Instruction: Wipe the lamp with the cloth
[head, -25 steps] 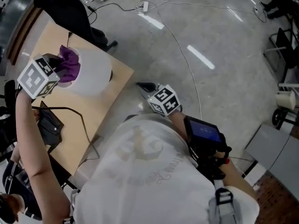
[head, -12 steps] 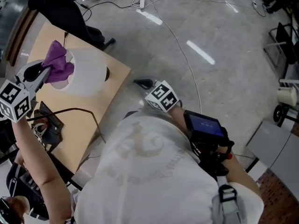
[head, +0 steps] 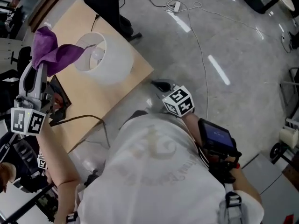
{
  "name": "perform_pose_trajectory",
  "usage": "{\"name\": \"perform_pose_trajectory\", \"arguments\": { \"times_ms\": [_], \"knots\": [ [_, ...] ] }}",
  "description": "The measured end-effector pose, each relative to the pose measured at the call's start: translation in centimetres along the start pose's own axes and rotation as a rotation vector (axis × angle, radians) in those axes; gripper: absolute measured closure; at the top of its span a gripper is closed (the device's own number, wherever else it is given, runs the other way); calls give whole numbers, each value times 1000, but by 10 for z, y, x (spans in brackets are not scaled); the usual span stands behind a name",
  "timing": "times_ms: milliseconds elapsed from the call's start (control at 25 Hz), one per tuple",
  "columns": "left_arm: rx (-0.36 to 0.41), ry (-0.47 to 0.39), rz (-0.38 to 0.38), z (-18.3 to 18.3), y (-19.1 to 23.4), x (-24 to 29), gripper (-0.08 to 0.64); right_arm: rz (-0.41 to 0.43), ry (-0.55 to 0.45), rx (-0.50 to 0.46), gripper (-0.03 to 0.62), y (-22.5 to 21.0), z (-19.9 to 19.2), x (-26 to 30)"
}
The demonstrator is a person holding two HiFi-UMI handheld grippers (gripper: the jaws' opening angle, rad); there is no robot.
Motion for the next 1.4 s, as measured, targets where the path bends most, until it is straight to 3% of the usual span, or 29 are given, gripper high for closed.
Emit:
{"name": "perform_pose_trajectory", "arguments": {
  "times_ms": [80, 240, 400, 600, 800, 1000, 1200, 1400],
  "knots": [
    [-65, 1, 57, -9, 2, -10, 491, 16, 21, 1, 580, -4, 5, -6],
    [-95, 117, 230, -36, 14, -54, 491, 47, 72, 2, 580, 4, 2, -4],
    [-196, 180, 258, -92, 0, -71, 491, 47, 106, 2, 580, 14, -8, 2],
    [-264, 224, 244, -155, -34, -69, 491, 22, 110, -13, 580, 24, -6, 16],
    [-336, 227, 244, -192, -61, -66, 491, -16, 81, -38, 580, 36, 5, 13],
    [-390, 212, 166, -231, -96, -61, 491, -74, 49, -68, 580, 42, 3, 26],
    [-412, 238, 128, -268, -114, -56, 491, -68, 55, -100, 580, 64, 13, 49],
    [-624, 322, 62, -326, -149, -20, 492, -119, 58, -103, 580, 72, 9, 40]
  ]
}}
Point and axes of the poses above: the fingertips, and each gripper's own axes: x forward along the fingers, y to its left, z out of its top, the point moved 1 cm from there along -x, backward along the fingers, and after that the axes turned 15 degrees about x, right-handed, at the moved point
